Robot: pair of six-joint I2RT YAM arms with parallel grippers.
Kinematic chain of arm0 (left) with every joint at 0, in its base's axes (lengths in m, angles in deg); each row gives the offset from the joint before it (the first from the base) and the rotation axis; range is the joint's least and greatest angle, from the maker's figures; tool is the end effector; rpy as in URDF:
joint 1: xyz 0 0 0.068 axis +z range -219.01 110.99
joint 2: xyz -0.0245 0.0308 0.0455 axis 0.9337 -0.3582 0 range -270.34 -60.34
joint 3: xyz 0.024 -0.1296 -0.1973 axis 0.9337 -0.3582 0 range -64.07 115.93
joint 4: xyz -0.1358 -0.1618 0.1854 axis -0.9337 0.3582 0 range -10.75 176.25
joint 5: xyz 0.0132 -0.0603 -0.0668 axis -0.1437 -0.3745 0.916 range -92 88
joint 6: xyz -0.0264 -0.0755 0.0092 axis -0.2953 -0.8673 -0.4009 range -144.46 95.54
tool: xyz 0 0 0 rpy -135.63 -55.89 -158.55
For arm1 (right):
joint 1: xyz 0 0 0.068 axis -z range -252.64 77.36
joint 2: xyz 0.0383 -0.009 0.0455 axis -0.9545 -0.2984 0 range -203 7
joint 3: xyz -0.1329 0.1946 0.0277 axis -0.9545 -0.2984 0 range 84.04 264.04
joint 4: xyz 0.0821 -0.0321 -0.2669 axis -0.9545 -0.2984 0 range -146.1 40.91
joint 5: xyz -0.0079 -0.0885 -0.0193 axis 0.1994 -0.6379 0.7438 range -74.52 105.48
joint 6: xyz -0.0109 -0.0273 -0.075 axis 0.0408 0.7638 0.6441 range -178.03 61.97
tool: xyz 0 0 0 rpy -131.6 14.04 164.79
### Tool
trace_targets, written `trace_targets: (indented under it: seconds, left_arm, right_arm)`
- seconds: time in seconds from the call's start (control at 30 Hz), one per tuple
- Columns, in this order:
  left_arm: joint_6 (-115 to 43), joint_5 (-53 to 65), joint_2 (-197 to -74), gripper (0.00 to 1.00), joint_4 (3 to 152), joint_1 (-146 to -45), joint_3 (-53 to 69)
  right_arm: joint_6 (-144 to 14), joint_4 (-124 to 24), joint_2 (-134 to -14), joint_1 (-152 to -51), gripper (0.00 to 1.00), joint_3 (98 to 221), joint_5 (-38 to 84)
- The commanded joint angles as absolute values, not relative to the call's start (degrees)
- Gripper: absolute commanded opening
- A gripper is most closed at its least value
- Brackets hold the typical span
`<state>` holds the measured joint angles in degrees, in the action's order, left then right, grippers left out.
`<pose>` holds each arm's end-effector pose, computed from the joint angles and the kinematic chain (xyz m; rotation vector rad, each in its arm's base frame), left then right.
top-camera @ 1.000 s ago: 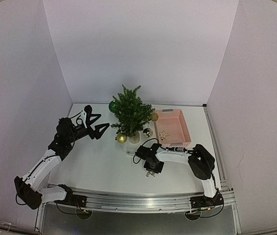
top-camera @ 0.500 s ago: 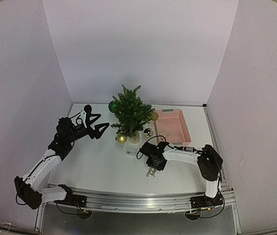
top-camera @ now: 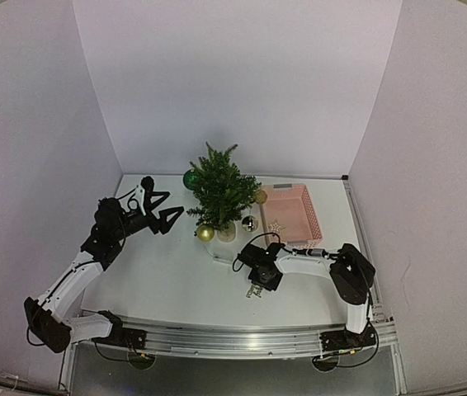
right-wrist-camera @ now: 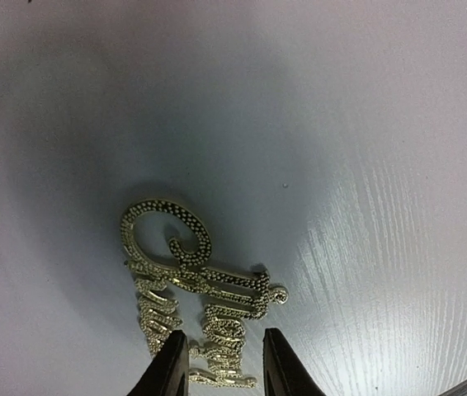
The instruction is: Decorate the small christmas tree
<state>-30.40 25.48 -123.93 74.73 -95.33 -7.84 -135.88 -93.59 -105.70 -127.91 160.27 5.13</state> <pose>0.2779 -0.1733 0.3356 0.6636 1.5414 -0.8161 0.2265 0.3047 0.0725 0.5905 2.8512 0.1062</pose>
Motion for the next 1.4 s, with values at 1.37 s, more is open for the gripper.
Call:
trace_targets:
  seconds: [1.37]
  left_arm:
    - [4.4,52.29,-122.09,0.81,114.22,-94.86,-4.47]
  right_arm:
    - [-103.26,-82.4,-95.53,-128.48,0.09,153.65,9.04]
